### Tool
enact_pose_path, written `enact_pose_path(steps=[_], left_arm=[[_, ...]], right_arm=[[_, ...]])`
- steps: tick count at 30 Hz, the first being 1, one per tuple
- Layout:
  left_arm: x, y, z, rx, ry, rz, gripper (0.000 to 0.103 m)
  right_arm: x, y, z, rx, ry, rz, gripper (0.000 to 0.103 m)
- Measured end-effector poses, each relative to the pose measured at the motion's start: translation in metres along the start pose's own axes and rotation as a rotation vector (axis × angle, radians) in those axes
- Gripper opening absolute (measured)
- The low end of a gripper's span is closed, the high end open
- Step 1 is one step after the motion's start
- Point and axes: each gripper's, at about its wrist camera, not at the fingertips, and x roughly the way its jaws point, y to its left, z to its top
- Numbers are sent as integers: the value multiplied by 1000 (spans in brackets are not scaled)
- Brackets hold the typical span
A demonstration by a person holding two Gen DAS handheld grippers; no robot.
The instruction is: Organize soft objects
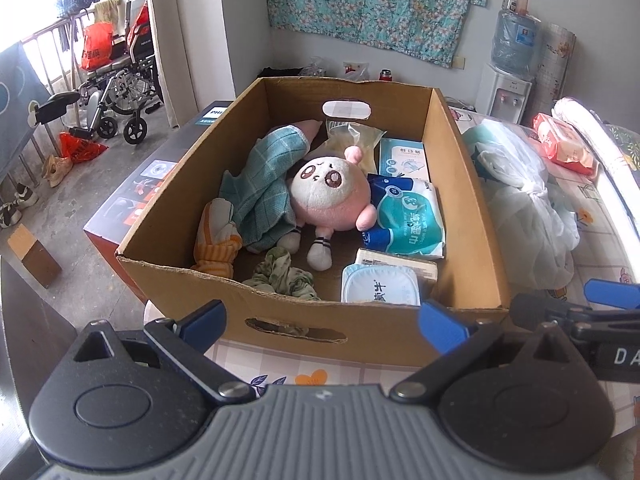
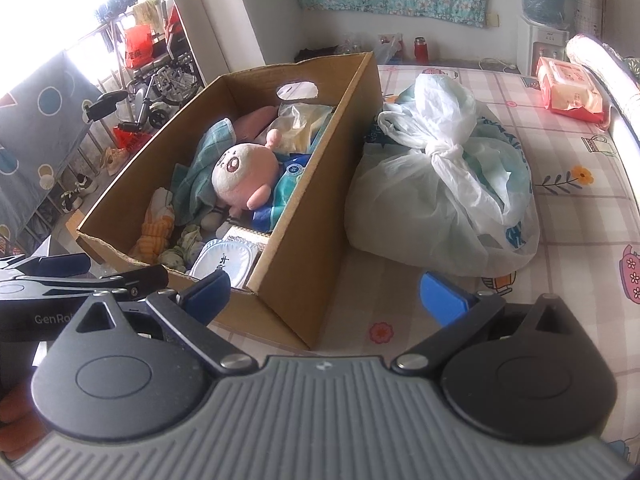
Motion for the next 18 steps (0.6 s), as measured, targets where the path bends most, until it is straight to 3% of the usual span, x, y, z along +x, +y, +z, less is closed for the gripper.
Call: enact_pose_path(steps=[18], left_arm=[[5,6,0,-26,13,6,103]], right_arm=[[14,7,2,-32,27,-44,102]])
